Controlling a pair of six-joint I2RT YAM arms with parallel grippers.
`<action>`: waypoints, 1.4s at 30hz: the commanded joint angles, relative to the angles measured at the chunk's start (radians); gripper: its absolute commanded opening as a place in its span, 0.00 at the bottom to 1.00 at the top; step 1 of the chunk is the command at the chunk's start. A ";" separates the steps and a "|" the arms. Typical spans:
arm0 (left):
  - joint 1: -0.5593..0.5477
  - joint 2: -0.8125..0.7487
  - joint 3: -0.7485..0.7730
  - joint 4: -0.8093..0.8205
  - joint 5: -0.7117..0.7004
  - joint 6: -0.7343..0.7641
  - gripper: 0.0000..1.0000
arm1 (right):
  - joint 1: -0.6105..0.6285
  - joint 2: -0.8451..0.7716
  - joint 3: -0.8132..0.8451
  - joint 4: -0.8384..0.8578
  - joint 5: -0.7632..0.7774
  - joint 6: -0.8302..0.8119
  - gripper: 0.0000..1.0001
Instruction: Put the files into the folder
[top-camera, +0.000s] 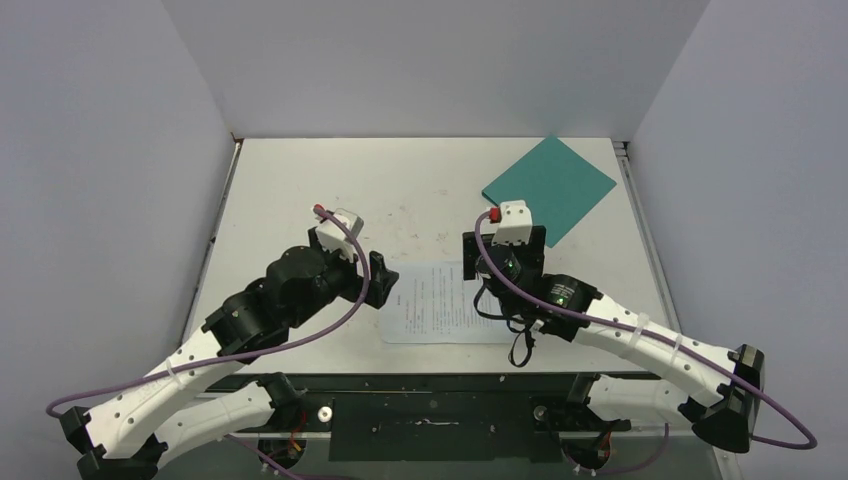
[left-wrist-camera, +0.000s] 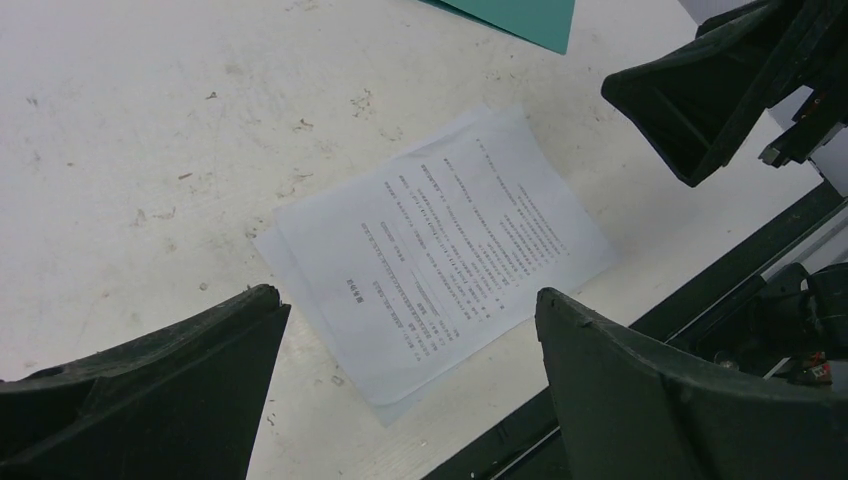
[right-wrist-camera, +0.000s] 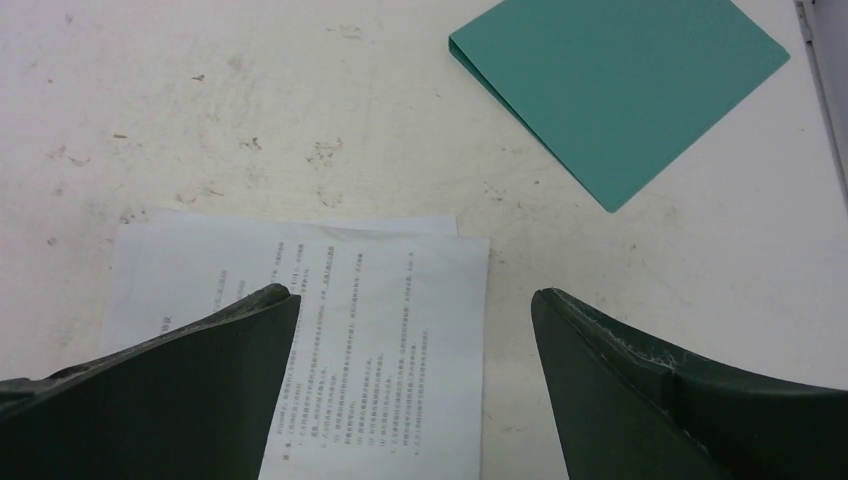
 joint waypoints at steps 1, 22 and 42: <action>-0.003 -0.012 -0.022 -0.032 -0.035 -0.112 0.96 | 0.002 -0.058 0.026 -0.089 0.075 0.018 0.90; 0.026 0.113 -0.311 -0.005 -0.073 -0.529 0.96 | -0.163 -0.122 -0.080 -0.109 -0.147 0.032 0.90; 0.112 0.557 -0.367 0.394 0.182 -0.548 0.96 | -0.163 -0.241 -0.166 -0.113 -0.256 0.095 0.90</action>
